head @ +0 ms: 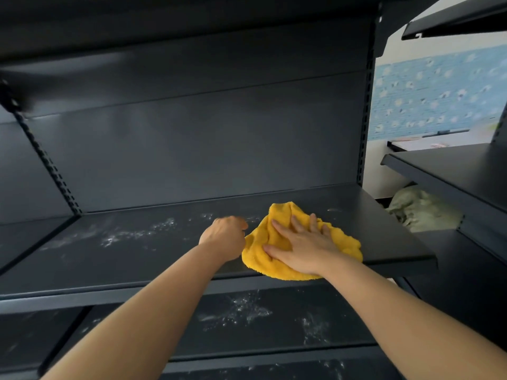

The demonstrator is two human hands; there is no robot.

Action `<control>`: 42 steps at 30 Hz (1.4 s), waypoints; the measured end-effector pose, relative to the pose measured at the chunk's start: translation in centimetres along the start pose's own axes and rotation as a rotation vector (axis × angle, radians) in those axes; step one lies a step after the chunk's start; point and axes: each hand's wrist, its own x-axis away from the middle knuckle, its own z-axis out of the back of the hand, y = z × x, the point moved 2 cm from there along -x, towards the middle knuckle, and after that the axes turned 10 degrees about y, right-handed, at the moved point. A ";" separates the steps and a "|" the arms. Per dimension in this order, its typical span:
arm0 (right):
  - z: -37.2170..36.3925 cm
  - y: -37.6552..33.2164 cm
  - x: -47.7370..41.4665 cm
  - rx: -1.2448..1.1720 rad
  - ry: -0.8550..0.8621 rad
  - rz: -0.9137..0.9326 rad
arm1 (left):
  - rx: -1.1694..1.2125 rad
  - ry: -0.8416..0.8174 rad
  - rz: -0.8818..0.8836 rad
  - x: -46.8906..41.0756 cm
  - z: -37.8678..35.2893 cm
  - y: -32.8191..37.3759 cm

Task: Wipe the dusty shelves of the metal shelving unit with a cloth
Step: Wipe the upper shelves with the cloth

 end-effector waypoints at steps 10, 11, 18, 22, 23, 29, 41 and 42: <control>-1.4 -4.0 -5.8 0.086 -0.084 -0.007 | -0.021 -0.122 -0.181 -5.2 -2.5 -4.0; -1.5 -4.0 -6.5 0.082 -0.080 -0.011 | -0.016 -0.133 -0.200 -5.5 -2.8 -4.4; -1.7 -3.5 -10.3 0.120 -0.072 -0.058 | -0.068 -0.095 -0.289 -5.8 -3.3 -4.9; -1.6 -2.6 -10.8 0.142 -0.069 -0.087 | -0.133 -0.114 -0.277 -5.7 -4.0 -4.1; -1.5 -2.2 -10.8 0.142 -0.064 -0.106 | -0.151 -0.130 -0.272 -5.6 -4.2 -3.9; -0.9 0.4 -9.0 0.138 -0.016 -0.185 | 0.001 -0.086 -0.188 -5.0 -3.5 -1.6; 3.2 10.3 1.0 0.035 0.164 -0.198 | 0.001 -0.240 -0.152 -4.6 -5.8 12.4; 3.2 11.4 1.8 0.054 0.170 -0.228 | -0.046 -0.245 -0.171 -4.7 -6.1 13.0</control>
